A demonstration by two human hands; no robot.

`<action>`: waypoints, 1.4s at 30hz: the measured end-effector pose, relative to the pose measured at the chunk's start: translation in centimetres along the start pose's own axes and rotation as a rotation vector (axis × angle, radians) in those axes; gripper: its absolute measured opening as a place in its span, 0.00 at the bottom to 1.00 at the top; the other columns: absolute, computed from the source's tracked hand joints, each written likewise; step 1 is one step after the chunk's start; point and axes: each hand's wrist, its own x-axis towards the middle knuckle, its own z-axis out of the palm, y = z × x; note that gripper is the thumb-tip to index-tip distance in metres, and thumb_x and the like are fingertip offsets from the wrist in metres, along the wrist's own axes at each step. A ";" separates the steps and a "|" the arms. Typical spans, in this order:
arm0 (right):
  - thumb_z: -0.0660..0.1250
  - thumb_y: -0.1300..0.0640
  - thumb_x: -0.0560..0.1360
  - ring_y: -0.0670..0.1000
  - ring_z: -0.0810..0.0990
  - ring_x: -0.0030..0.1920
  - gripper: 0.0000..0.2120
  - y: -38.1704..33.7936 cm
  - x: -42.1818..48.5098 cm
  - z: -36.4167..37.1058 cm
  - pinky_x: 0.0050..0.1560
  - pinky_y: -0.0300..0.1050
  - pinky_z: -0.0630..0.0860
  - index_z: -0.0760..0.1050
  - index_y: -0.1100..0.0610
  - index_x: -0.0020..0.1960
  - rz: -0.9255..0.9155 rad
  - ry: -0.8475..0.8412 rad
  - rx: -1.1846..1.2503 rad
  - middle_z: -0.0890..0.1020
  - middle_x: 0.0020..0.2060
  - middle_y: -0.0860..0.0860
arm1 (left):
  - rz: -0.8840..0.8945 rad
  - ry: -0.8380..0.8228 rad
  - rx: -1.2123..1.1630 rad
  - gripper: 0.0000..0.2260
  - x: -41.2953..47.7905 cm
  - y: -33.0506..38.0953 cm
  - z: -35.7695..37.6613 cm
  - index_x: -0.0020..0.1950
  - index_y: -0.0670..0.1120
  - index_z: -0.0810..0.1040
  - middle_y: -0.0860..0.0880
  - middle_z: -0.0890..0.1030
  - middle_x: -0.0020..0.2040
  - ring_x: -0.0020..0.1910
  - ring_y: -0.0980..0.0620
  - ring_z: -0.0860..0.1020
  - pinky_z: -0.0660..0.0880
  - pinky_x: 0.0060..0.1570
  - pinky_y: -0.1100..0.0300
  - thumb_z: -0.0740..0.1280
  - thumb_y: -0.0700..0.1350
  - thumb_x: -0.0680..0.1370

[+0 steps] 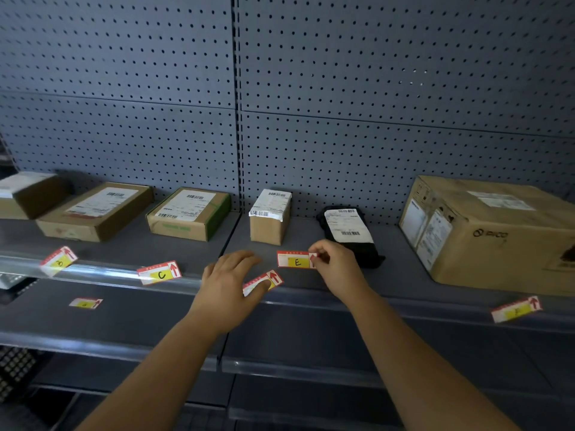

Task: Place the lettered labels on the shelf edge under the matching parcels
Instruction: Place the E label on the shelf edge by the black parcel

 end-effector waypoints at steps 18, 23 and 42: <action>0.68 0.66 0.75 0.48 0.78 0.44 0.07 0.2 -14.3 -8.1 0.48 0.41 0.76 0.78 0.55 0.47 0.230 0.227 0.034 0.81 0.43 0.51 | 0.153 -0.128 -0.212 0.22 -7.5 7.9 3.6 0.67 0.54 0.69 0.54 0.69 0.67 0.68 0.52 0.64 0.57 0.67 0.50 0.60 0.61 0.75; 0.68 0.65 0.75 0.46 0.78 0.45 0.08 1.4 -16.2 -9.4 0.46 0.37 0.75 0.79 0.52 0.47 0.227 0.233 0.017 0.81 0.43 0.50 | 0.159 -0.152 -0.209 0.23 -8.0 9.8 4.7 0.68 0.54 0.68 0.54 0.69 0.68 0.68 0.52 0.64 0.56 0.68 0.50 0.60 0.60 0.76; 0.67 0.63 0.76 0.44 0.79 0.48 0.07 8.6 -8.9 -13.5 0.50 0.39 0.77 0.79 0.53 0.51 0.041 0.047 0.066 0.81 0.46 0.46 | -0.003 -0.037 0.056 0.21 -1.6 14.1 11.4 0.67 0.52 0.70 0.53 0.71 0.64 0.65 0.51 0.66 0.59 0.67 0.47 0.59 0.59 0.76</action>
